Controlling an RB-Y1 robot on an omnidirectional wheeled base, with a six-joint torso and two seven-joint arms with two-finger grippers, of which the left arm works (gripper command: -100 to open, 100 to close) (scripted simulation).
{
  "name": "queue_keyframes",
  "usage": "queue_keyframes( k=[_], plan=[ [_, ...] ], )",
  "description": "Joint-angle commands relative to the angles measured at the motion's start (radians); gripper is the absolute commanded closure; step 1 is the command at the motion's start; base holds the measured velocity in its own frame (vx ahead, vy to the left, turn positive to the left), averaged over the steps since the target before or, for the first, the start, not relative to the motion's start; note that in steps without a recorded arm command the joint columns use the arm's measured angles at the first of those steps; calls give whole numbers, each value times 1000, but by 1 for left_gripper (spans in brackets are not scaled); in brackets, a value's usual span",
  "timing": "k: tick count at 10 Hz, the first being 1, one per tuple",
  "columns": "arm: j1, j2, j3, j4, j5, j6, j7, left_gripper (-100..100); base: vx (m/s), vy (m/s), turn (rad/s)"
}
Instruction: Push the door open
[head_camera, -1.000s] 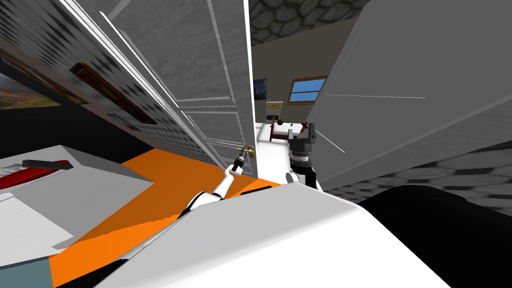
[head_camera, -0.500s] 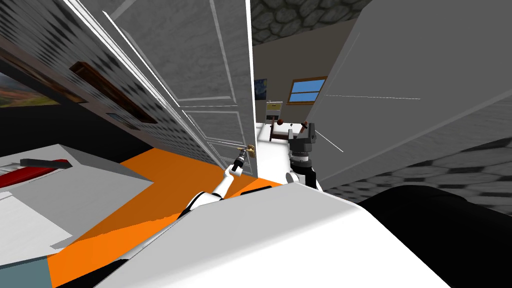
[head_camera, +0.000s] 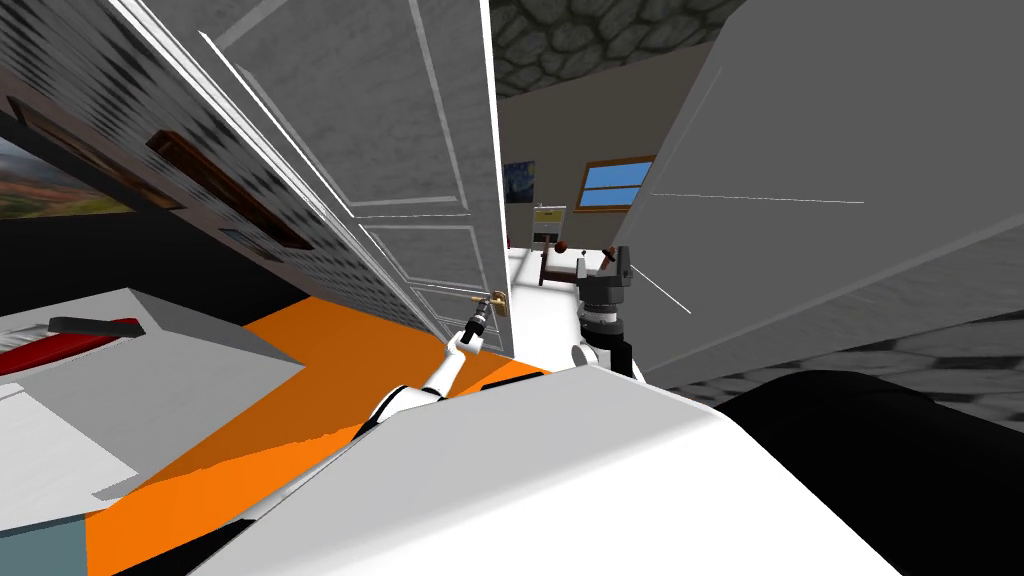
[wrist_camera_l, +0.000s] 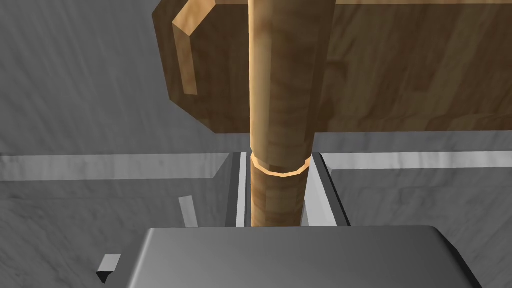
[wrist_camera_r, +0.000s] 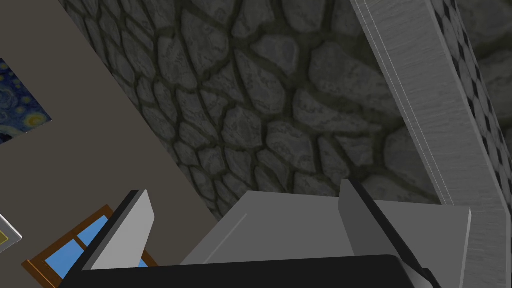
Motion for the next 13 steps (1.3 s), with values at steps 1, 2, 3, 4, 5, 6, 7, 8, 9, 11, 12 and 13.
queue_keyframes(
  k=[1,2,3,4,5,6,7,8,9,11,12,13],
  plan=[
    [-11,4,21,-1,5,-3,-10,100,150,-110,30],
    [-11,7,34,2,8,-3,-16,100,135,-117,58],
    [-11,8,41,3,10,-3,-20,100,152,-130,32],
    [-11,12,56,5,13,-3,-27,100,153,-148,57],
    [-11,13,64,6,15,-2,-30,100,123,-131,52],
    [-11,16,80,9,19,-2,-38,100,158,-129,37],
    [-11,18,88,10,21,-2,-42,100,139,-155,79],
    [-12,21,105,13,25,-1,-50,100,123,-180,75],
    [-12,22,114,15,28,-1,-54,100,129,-158,82],
    [-12,24,131,18,32,-1,-62,100,124,-141,59],
    [-12,27,148,20,36,0,-70,100,122,-104,38],
    [-12,28,157,22,38,0,-74,100,120,-121,47]
  ],
)
